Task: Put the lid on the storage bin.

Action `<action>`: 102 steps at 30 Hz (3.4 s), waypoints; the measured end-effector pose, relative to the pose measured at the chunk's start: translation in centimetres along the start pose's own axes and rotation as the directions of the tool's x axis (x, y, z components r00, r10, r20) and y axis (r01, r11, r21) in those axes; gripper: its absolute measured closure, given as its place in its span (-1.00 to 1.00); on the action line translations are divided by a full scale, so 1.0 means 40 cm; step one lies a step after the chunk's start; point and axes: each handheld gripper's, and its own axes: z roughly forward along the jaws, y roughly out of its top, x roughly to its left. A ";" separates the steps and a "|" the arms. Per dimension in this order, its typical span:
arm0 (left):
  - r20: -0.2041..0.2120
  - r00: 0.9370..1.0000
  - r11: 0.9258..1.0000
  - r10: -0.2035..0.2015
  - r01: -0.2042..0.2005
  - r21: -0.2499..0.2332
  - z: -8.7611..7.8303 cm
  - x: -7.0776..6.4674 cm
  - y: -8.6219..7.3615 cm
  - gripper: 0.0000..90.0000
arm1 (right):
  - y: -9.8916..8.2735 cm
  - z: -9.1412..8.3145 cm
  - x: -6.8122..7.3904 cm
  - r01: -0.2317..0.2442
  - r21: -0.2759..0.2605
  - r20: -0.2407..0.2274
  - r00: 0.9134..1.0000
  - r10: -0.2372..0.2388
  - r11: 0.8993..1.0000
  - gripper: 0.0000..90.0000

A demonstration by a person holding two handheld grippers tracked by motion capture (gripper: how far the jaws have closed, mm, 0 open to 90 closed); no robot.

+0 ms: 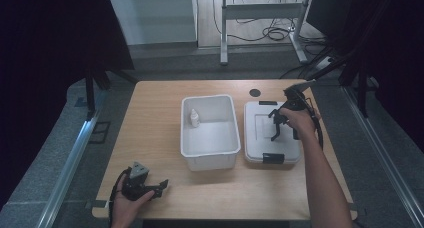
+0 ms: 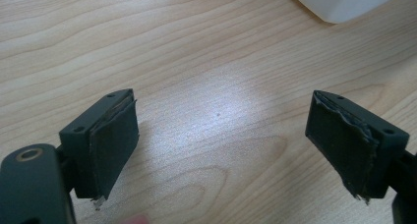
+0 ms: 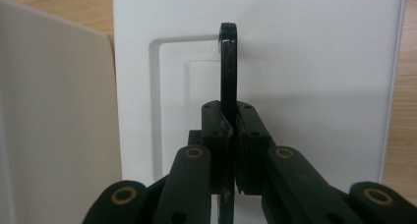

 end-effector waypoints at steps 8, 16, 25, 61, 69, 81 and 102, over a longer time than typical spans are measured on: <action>0.002 1.000 1.000 0.005 -0.005 0.003 0.001 -0.003 0.001 -0.72 | -0.019 -0.106 -0.022 0.002 -0.056 -0.016 1.000 -0.003 0.998 0.90; 0.003 1.000 1.000 0.008 -0.008 0.001 0.002 -0.004 0.001 -0.72 | -0.038 -0.201 -0.010 0.024 -0.109 -0.038 0.999 -0.028 0.994 0.90; 0.008 1.000 1.000 0.013 -0.013 0.009 0.004 -0.007 0.002 -0.72 | -0.054 -0.261 0.039 0.075 -0.139 -0.072 0.994 -0.086 0.987 0.90; 0.010 1.000 1.000 0.006 -0.006 0.019 0.006 -0.003 0.000 -0.72 | -0.043 -0.227 0.223 0.149 -0.123 -0.124 0.979 -0.164 0.981 0.90; 0.010 1.000 1.000 0.007 -0.007 0.021 0.006 -0.003 -0.001 -0.72 | -0.041 -0.209 0.254 0.157 -0.105 -0.127 0.977 -0.170 0.982 0.90; 0.012 1.000 1.000 0.009 -0.009 0.024 0.006 -0.002 0.000 -0.72 | -0.039 -0.191 0.296 0.181 -0.096 -0.131 0.972 -0.192 0.979 0.90; 0.009 1.000 1.000 0.011 -0.011 0.022 0.006 -0.001 0.000 -0.72 | -0.042 -0.181 0.369 0.200 -0.081 -0.166 0.963 -0.211 0.976 0.90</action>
